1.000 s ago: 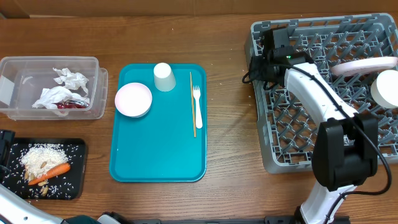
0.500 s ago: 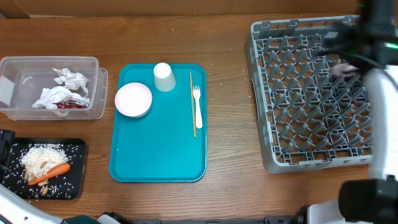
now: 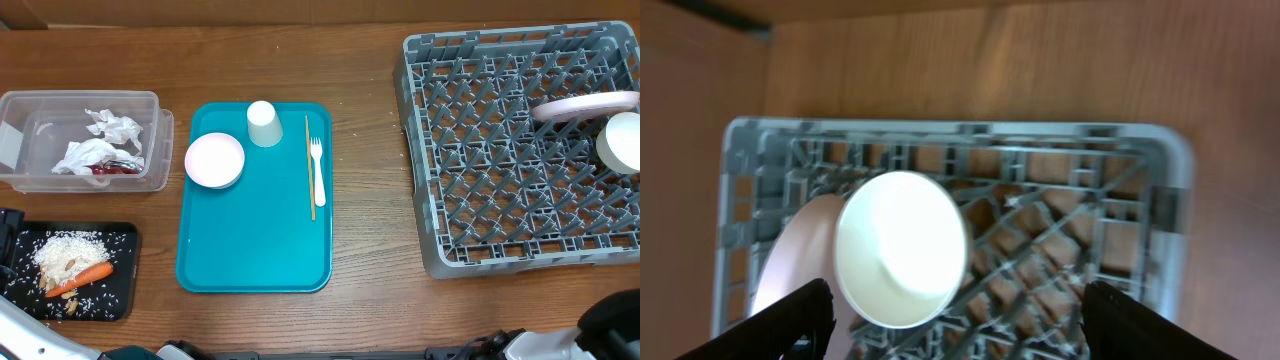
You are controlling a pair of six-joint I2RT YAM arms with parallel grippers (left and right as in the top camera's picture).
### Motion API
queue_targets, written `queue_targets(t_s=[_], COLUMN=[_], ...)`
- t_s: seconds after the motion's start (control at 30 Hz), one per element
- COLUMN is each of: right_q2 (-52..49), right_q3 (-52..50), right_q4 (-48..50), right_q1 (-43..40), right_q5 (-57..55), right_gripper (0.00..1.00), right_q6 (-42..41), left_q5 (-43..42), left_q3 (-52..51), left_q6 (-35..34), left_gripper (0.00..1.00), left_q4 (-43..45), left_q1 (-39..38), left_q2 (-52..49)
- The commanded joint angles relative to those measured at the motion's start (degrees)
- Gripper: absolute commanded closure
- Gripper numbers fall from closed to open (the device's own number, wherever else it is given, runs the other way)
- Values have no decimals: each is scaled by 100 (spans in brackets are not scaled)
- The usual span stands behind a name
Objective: Sort waste into correct bins and load items into the dishwasher
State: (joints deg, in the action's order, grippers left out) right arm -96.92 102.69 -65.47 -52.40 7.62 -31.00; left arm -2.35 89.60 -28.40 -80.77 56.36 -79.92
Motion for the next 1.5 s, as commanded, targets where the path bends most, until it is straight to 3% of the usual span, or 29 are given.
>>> queue_targets(t_s=[0.0,0.47,0.67,0.8,1.07,1.1,1.17,1.3,1.33,1.37,1.47], right_q2=[-463,-1360,-1495,-1497,-1497,-1497,-1497,-1484,-1462,-1436,-1290], right_q3=[-44,-74,-74,-74,-74,-74,-74,-68,-68,-68,-68], right_q4=[66,-208,-96,-181,-584,-636,-699,-914,-984,-1038,-1213], right_q1=[267,557,1027,1287,1318,1318,1318,1318,1318,1318,1318], right_q5=[538,-52,-190,-748,-909,-909,-909,-907,-907,-903,-885], right_gripper=[21,33,37,38,60,71,81,84,87,96,96], right_q6=[208,190,782,754,527,527,527,417,415,413,275], left_q5=[-24,-24,-24,-24,-24,-24,-24,-24,-24,-24,-24], left_q3=[11,11,11,11,11,11,11,11,11,11,11], left_q6=[-35,-35,-35,-35,-35,-35,-35,-35,-35,-35,-35], left_gripper=[0,0,0,0,0,0,0,0,0,0,0], left_q4=[2,2,2,2,2,2,2,2,2,2,2], left_q1=[24,24,24,24,24,24,24,24,24,24,24], left_q2=[52,52,50,50,52,52,52,52,52,52,52])
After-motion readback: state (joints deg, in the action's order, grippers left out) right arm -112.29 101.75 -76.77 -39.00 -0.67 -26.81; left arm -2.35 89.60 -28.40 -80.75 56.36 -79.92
